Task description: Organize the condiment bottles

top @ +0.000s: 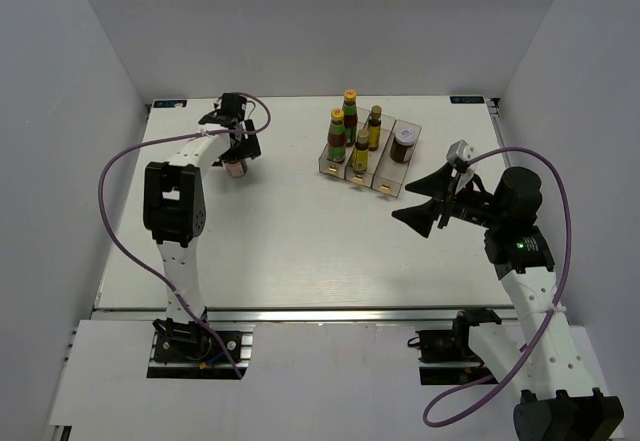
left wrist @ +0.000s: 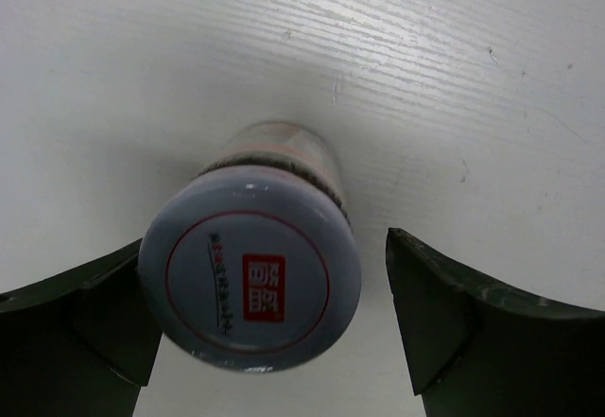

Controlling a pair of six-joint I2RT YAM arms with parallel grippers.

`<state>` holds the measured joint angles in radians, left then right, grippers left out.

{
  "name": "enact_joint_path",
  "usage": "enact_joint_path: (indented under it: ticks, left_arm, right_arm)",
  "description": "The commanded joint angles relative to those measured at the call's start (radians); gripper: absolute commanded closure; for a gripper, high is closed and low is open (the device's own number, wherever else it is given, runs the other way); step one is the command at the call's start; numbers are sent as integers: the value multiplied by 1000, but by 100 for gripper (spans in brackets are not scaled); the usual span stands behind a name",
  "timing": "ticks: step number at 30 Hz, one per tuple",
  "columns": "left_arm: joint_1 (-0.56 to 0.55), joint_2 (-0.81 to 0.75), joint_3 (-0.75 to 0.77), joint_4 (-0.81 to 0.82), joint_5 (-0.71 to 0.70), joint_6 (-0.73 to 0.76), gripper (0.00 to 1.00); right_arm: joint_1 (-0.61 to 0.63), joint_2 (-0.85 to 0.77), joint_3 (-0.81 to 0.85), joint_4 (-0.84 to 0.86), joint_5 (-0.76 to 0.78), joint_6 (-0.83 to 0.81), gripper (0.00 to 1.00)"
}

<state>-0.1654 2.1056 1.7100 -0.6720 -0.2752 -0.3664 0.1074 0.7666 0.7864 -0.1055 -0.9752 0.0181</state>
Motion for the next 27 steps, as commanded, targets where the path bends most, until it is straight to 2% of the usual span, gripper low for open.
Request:
enact_joint_path:
  ticks: [1,4,5,7,8,10,11,15,17,18,19,20,23,27]
  left_arm:
    - [10,1,63,-5,-13,17,3]
    - [10,-4,48,23,13,15,12]
    - [10,-7,43,35,17,15,25]
    - [12,-21,30,41,25,14,43]
    - [12,-27,23,46,27,14,60]
    - [10,-58,1,55,31,15,73]
    - [10,-70,-7,61,48,18,82]
    - [-2,-180,-65,94,186,49,100]
    - [-60,-289,-117,127,246,101,100]
    - [-94,-326,-131,137,273,127,100]
    - [-132,-391,-138,127,274,148,100]
    - [-219,-418,-138,114,274,193,100]
    - [-365,-493,-118,54,240,214,100]
    - [-434,-562,-131,38,325,190,100]
  right_arm:
    - [0,-9,-3,27,-7,-14,18]
    - [0,-7,-6,26,4,-14,18]
    - [0,-6,-6,26,6,-14,18]
    - [0,0,-6,26,7,-14,18]
    - [0,2,-7,26,9,-14,18]
    - [2,8,-9,24,15,-14,18]
    - [2,10,-9,23,16,-14,18]
    - [2,19,-7,18,79,-40,23]
    - [0,20,-4,17,115,-37,55]
    - [0,23,-3,18,156,-32,74]
    - [2,23,-1,21,179,-27,100]
    - [0,22,-1,23,196,-26,100]
    - [0,19,1,24,265,-26,100]
    - [-2,2,2,27,398,11,100]
